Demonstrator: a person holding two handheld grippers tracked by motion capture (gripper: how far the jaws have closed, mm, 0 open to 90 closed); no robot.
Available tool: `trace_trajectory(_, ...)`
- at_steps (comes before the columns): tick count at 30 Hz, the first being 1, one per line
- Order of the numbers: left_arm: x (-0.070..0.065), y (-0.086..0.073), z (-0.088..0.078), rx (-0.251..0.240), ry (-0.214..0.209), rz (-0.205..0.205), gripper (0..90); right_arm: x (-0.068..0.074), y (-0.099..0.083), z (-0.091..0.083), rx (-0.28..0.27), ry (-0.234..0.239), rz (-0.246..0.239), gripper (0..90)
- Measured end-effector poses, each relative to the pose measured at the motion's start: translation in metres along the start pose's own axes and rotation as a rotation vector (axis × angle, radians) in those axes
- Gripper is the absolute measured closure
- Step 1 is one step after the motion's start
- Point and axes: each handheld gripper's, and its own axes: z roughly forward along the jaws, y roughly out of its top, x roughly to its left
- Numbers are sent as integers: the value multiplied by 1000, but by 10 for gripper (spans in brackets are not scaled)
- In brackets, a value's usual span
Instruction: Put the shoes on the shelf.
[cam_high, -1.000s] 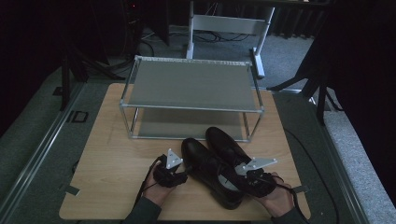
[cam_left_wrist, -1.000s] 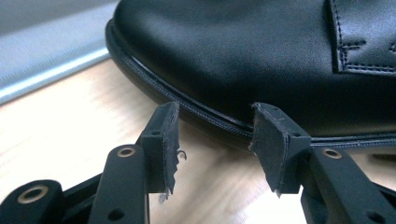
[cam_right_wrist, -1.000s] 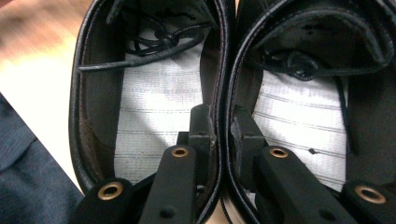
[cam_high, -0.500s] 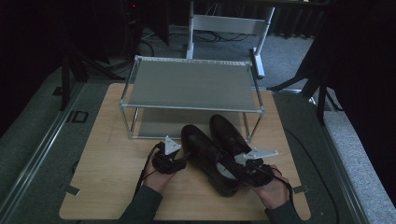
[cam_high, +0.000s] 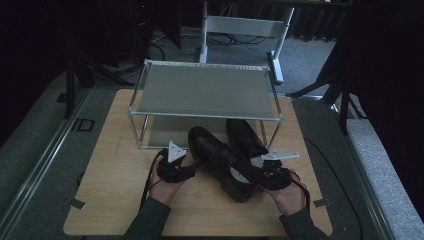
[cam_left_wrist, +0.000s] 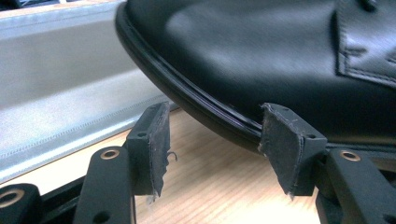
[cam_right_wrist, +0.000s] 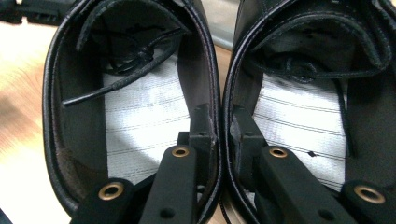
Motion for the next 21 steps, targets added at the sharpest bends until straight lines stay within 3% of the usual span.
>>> trace_trajectory(7, -12, -9, -6, 21, -13, 35, 435, 3, 10, 7, 1, -12, 10, 818)
trace_trajectory(13, -21, -9, 3, 39, -28, 48, 450, 3, 19, 13, 1, -26, 45, 817)
trace_trajectory(21, -22, -6, 15, 43, -25, 57, 465, 4, 30, 20, -13, -45, 64, 816)
